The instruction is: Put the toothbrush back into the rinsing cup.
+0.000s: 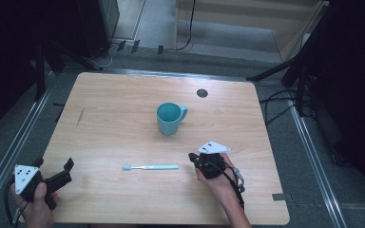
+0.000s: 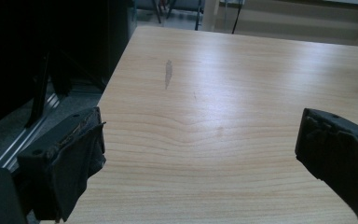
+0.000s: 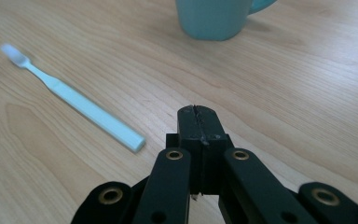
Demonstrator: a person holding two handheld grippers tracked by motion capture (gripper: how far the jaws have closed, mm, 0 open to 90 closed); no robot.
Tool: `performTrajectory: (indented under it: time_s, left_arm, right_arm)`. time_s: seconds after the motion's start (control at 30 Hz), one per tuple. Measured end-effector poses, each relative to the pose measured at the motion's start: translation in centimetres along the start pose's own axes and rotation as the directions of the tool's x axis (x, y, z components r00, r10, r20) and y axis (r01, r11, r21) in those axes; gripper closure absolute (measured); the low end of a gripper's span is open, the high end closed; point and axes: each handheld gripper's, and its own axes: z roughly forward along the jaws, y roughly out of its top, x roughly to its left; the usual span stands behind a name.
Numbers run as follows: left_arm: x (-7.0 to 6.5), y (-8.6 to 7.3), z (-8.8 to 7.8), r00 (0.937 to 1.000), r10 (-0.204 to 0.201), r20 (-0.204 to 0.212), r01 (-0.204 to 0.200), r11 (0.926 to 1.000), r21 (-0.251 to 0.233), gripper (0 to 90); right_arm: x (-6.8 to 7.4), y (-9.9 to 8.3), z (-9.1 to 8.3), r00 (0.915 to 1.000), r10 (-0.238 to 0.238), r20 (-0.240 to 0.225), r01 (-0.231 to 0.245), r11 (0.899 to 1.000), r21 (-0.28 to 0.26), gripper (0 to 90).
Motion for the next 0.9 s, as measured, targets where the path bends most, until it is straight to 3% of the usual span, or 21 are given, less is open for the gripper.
performTrajectory:
  time_s: [0.17, 0.43, 0.67, 0.9]
  left_arm:
    - [0.0, 0.0, 0.0, 1.0, 0.001, 0.003, -0.001, 1.0, 0.002, 1.4]
    - [0.1, 0.0, 0.0, 1.0, -0.003, 0.008, 0.003, 1.0, 0.001, 1.4]
    - [0.1, 0.0, 0.0, 1.0, -0.003, 0.009, 0.002, 1.0, 0.002, 1.4]
    - [0.0, 0.0, 0.0, 1.0, 0.0, 0.008, 0.0, 1.0, 0.005, 1.4]
  right_arm:
    - [0.3, 1.5, 2.0, 0.9986, -0.022, -0.048, 0.027, 0.995, 0.094, 90.0]
    - [2.2, 2.5, 4.7, 0.9895, -0.094, -0.109, 0.115, 0.974, 0.195, 90.0]
    - [3.0, 2.0, 4.9, 0.9825, -0.129, -0.134, 0.159, 0.956, 0.245, 90.0]
    - [4.0, 1.3, 3.9, 0.9746, -0.128, -0.184, 0.172, 0.952, 0.252, 90.0]
